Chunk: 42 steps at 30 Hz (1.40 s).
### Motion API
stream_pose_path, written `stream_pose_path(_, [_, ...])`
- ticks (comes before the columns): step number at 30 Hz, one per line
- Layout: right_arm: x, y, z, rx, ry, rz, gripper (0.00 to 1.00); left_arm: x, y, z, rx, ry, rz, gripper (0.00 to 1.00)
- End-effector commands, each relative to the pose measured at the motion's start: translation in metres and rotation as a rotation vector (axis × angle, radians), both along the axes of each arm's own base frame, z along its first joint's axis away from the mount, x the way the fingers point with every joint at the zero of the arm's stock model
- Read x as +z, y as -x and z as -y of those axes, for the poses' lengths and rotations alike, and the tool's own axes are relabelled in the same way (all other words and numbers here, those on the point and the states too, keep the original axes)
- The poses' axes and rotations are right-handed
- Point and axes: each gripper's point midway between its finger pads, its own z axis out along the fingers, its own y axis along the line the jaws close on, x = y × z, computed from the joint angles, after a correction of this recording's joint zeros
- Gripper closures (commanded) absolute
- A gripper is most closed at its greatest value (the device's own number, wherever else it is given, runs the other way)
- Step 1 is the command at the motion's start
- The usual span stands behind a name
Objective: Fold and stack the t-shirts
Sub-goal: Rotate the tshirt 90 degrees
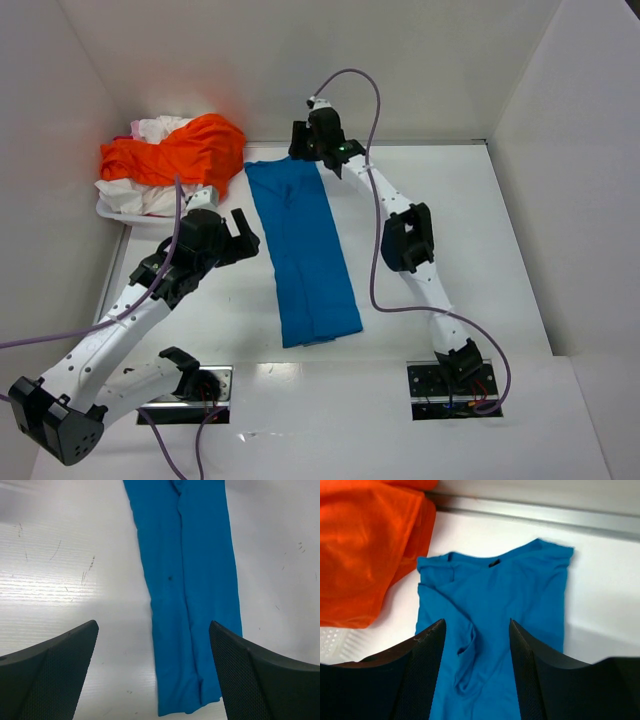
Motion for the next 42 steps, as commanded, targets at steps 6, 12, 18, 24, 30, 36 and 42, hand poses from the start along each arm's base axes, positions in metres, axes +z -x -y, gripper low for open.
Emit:
stream_pose_path(6, [-0.043,0.031,-0.035,0.125,-0.008,-0.126,0.41,0.005,-0.003,0.001,-0.009,0.011,0.032,0.01])
stream_pose_path(12, [-0.062,0.044,-0.048,0.145,0.052,-0.135,0.41,0.005,-0.003,0.001,-0.009,0.011,0.032,0.01])
stream_pose_path(18, [-0.060,0.046,-0.054,0.154,0.048,-0.127,0.45,0.002,0.001,-0.001,-0.009,0.007,0.024,0.01])
stream_pose_path(24, [-0.071,0.047,-0.061,0.163,0.053,-0.133,0.53,0.002,0.001,-0.001,-0.009,0.007,0.024,0.01])
stream_pose_path(30, [-0.077,0.047,-0.061,0.163,0.060,-0.145,0.56,0.004,0.001,-0.001,-0.009,0.011,0.032,0.01])
stream_pose_path(36, [-0.071,0.047,-0.063,0.171,0.051,-0.140,0.82,0.004,0.001,-0.001,-0.009,0.011,0.032,0.01])
stream_pose_path(42, [-0.061,0.057,-0.073,0.220,0.027,-0.144,0.95,0.000,0.002,-0.002,-0.009,0.007,0.024,0.01])
